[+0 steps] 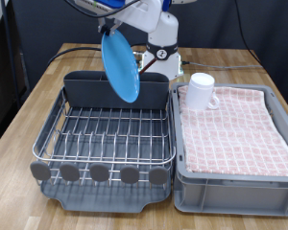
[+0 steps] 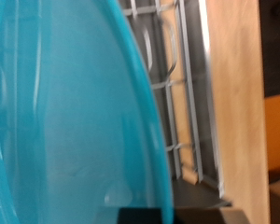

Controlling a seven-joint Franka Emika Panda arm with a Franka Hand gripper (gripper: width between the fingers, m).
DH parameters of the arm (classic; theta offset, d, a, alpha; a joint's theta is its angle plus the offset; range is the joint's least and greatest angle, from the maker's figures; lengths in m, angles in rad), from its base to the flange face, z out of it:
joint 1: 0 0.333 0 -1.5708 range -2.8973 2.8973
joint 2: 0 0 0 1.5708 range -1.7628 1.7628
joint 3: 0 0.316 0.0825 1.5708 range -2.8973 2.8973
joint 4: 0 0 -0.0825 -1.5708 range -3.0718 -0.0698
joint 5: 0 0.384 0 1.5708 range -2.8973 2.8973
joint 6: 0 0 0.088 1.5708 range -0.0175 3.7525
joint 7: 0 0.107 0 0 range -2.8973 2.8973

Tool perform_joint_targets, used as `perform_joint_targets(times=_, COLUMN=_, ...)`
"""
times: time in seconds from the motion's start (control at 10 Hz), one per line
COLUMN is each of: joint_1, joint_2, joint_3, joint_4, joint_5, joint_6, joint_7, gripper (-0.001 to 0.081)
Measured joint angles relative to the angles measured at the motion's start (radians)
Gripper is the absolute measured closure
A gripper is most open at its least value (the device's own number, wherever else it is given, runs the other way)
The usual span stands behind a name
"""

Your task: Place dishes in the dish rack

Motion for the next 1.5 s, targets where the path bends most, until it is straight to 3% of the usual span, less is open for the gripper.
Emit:
perform_joint_targets(times=0.5, joint_1=-0.004, joint_2=0.122, joint_3=-0.07, joint_4=0.049, joint_5=-0.029, joint_6=0.202, joint_7=-0.151, gripper=0.0787)
perform_joint_targets(times=1.0, joint_1=-0.005, joint_2=0.137, joint_3=-0.115, joint_4=0.065, joint_5=-0.03, joint_6=0.205, joint_7=-0.284, gripper=0.0787)
perform_joint_targets(times=1.5, joint_1=-0.005, joint_2=0.169, joint_3=-0.133, joint_4=0.034, joint_5=-0.103, joint_6=0.296, joint_7=-0.342, gripper=0.0787)
